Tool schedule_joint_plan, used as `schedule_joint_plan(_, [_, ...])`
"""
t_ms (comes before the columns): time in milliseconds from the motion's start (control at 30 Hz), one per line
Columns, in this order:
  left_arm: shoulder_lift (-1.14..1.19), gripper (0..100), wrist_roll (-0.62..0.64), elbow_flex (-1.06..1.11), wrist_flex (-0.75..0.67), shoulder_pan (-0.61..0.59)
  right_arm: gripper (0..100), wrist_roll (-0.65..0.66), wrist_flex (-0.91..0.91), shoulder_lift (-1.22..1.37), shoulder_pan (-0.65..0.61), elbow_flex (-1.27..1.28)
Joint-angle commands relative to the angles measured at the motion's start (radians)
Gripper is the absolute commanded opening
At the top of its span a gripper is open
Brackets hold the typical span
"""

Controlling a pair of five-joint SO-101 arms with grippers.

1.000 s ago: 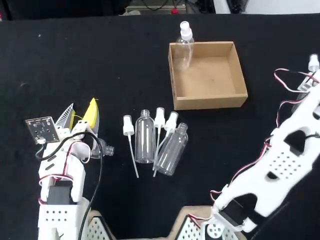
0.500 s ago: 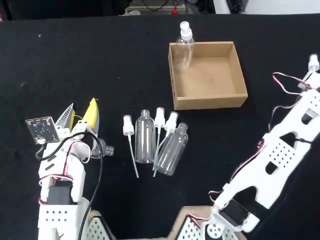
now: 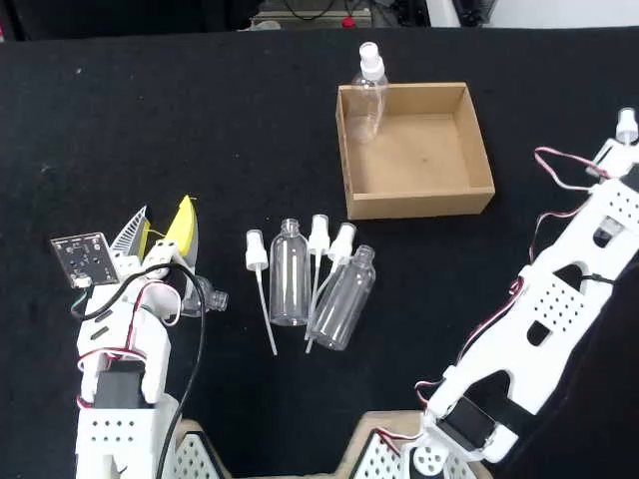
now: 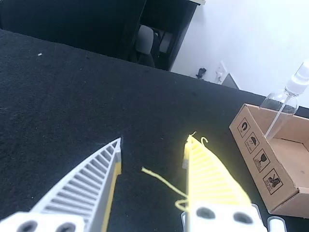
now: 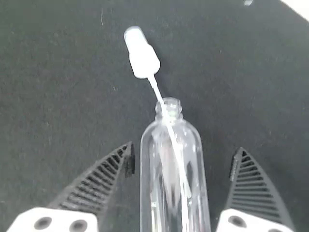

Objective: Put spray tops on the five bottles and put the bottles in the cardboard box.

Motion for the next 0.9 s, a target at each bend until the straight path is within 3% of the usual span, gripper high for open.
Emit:
schedule_joint_plan(0, [-0.015,20,0.006,0.024,-0.018,-0.004,29.3,-0.006,-0.081,-0.022,-0.008,0.022])
schedule_joint_plan(467, [-0.015,20,0.006,0.024,-0.018,-0.004,28.5,-0.008,-0.175,0.027,-0.009,0.09])
schedule_joint_plan(667, [-0.015,20,0.006,0.024,-0.018,-0.004,7.7,-0.008,-0.176,0.025,0.012,0.058])
schedule_joint_plan(867, [-0.015,20,0.006,0.024,-0.02,-0.004,6.5,-0.002,-0.063,0.025,0.015,-0.027])
